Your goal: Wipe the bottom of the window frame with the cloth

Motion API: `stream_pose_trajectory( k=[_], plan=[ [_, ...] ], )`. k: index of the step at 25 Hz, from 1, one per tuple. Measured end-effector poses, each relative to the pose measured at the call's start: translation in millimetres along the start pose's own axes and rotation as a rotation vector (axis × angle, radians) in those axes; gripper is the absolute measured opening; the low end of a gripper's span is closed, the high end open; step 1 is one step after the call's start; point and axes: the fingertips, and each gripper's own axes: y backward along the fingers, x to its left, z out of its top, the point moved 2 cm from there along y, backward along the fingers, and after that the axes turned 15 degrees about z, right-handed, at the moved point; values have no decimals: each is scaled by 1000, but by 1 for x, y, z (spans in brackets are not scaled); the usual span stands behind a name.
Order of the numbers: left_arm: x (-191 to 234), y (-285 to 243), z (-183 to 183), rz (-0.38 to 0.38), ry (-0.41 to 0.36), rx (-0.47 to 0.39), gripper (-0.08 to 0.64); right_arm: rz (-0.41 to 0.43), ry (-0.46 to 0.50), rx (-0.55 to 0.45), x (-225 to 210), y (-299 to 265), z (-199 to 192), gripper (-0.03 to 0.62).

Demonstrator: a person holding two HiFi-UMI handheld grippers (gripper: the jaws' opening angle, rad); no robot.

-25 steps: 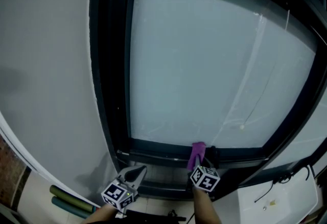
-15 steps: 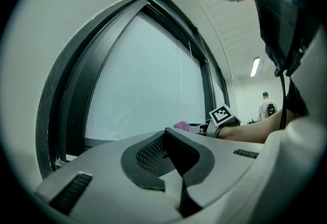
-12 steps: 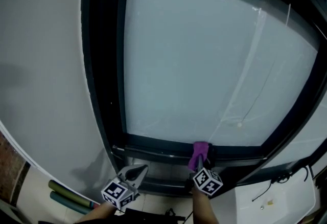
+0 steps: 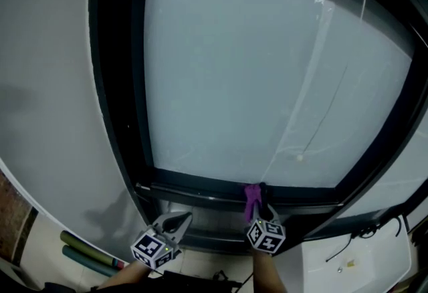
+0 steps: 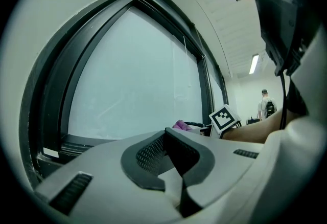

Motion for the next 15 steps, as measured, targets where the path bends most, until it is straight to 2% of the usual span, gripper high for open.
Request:
stream_pose_trajectory(
  k=[9, 15],
  plan=[
    [-41, -24, -6, 17, -19, -44, 2, 108, 145, 103, -18, 6, 1, 78],
    [-74, -30, -4, 58, 11, -29, 2, 162, 272, 173, -32, 9, 8, 78]
  ],
)
